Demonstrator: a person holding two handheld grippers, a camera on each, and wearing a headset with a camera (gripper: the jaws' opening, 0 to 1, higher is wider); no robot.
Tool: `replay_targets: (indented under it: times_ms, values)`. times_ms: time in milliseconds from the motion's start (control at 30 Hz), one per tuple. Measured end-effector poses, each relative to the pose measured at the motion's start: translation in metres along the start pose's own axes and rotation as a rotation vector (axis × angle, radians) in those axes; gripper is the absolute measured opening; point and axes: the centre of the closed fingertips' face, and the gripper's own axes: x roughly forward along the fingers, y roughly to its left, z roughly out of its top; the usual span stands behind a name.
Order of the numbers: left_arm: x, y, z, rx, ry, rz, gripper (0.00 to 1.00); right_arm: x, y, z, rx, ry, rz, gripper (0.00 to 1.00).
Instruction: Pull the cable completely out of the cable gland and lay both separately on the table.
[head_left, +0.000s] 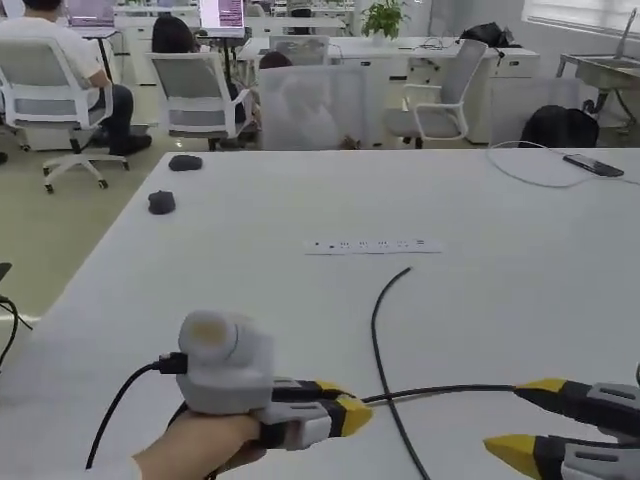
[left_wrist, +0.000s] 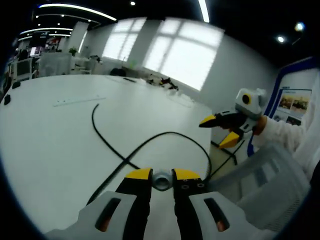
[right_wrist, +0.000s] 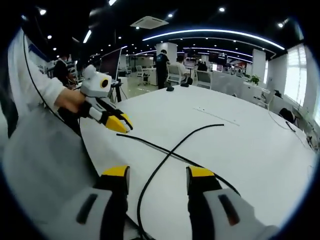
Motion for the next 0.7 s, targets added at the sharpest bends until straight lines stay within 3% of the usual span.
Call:
replay_targets:
  times_ms: [67,167,267,467,700]
  values:
    - [0.011,0.009,-0.006,0.05,0.004,0.019,0.16,-0.007,0.0,-0.008,0.012,0.009,-0.015,0.48]
    - [0.025,0.034,-0.022,0.107,0.037,0.094,0.16,-0.016,-0.002,-0.019,0.044,0.015,-0.047,0.49]
    - [0.033,0.046,-0.035,0.105,0.065,0.125,0.16,-0.023,-0.005,-0.023,0.089,-0.005,-0.078,0.49]
    - [0.042,0.053,-0.048,0.167,0.105,0.15,0.16,-0.037,-0.01,-0.034,0.138,-0.014,-0.113,0.5]
    - [0.047,0.059,-0.066,0.164,0.142,0.176,0.17,-0.042,-0.01,-0.05,0.182,0.003,-0.118,0.5]
